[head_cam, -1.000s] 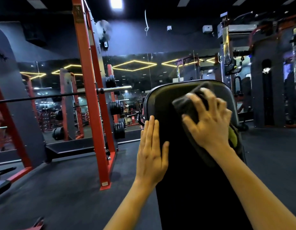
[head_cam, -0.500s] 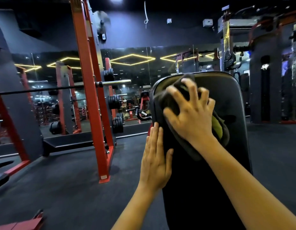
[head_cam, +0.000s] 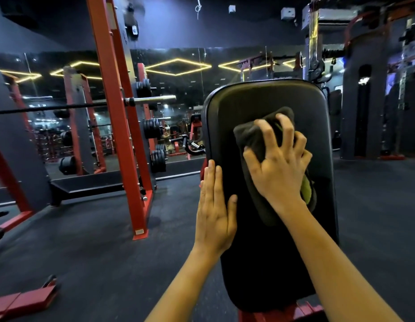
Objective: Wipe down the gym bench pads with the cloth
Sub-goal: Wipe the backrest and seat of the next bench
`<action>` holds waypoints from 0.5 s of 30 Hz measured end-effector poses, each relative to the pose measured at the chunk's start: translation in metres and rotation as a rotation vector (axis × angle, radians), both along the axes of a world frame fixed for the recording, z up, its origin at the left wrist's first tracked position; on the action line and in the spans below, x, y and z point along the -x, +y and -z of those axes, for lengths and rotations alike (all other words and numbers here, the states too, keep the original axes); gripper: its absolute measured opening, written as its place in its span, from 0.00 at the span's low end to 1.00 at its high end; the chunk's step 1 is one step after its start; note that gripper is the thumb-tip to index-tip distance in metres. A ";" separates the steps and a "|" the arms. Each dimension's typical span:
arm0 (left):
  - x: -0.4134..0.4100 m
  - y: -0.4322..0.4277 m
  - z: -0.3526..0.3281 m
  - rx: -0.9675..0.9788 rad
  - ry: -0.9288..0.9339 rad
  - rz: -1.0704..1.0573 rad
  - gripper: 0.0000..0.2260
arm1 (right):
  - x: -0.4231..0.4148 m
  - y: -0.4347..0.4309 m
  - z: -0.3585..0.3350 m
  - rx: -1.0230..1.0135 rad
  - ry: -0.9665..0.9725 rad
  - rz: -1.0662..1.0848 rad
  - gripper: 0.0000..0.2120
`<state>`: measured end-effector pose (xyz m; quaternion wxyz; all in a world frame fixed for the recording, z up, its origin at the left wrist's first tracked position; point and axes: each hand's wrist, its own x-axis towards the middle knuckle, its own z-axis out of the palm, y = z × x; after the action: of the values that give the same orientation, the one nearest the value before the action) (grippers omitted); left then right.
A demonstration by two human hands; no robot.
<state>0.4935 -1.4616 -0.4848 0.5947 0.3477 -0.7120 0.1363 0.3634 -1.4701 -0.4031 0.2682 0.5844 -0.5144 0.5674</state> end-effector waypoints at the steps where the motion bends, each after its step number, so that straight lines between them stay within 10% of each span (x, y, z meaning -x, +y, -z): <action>1: 0.001 0.000 0.001 -0.006 0.005 0.000 0.25 | -0.006 0.002 -0.002 -0.009 -0.051 0.007 0.25; 7: -0.003 0.000 0.007 -0.024 0.004 0.049 0.25 | 0.015 0.000 0.051 0.174 0.356 -0.001 0.25; 12: 0.002 -0.001 0.011 -0.017 0.023 0.039 0.25 | 0.031 -0.011 0.029 -0.014 -0.236 0.045 0.26; 15: 0.006 -0.003 0.012 -0.022 0.049 0.023 0.25 | 0.005 0.000 0.036 0.050 -0.067 0.066 0.26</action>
<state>0.4874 -1.4641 -0.4968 0.6097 0.3490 -0.7026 0.1131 0.3582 -1.4704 -0.4390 0.2839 0.5409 -0.5278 0.5901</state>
